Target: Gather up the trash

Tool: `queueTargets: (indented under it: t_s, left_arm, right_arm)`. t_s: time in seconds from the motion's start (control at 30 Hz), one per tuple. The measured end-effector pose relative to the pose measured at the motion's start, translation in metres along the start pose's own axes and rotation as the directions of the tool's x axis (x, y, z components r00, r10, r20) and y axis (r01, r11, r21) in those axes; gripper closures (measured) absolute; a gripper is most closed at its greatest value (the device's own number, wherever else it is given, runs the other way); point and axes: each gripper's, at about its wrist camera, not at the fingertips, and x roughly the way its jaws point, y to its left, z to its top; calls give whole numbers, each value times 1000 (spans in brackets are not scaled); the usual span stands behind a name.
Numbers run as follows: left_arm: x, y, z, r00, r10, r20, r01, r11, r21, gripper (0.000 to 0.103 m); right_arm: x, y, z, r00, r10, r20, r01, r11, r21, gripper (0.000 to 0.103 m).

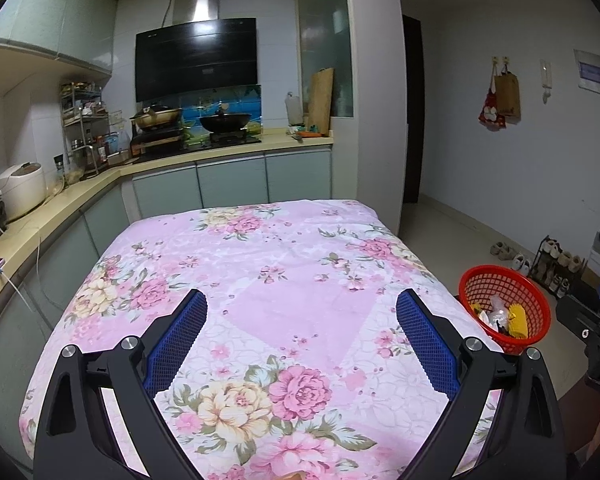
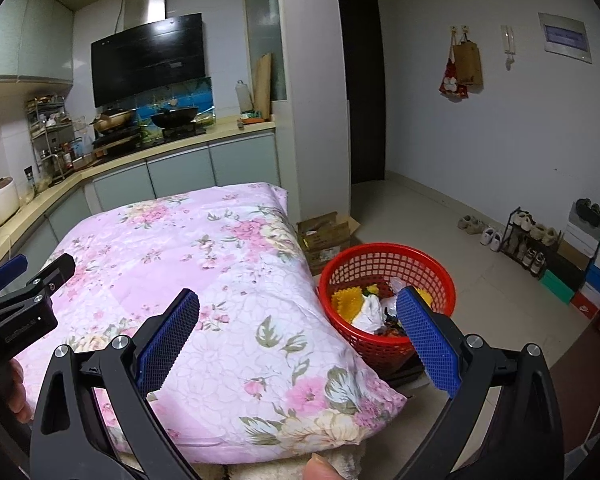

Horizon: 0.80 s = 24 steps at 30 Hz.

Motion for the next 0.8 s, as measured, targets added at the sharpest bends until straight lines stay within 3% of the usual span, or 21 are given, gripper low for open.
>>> queueTargets:
  t_s: [0.8]
  left_arm:
    - [7,-31,-2,998,-60,-10,60,997,42,11]
  right_arm:
    - [8,-19,-7,999,-29,-27,31,999,43,7]
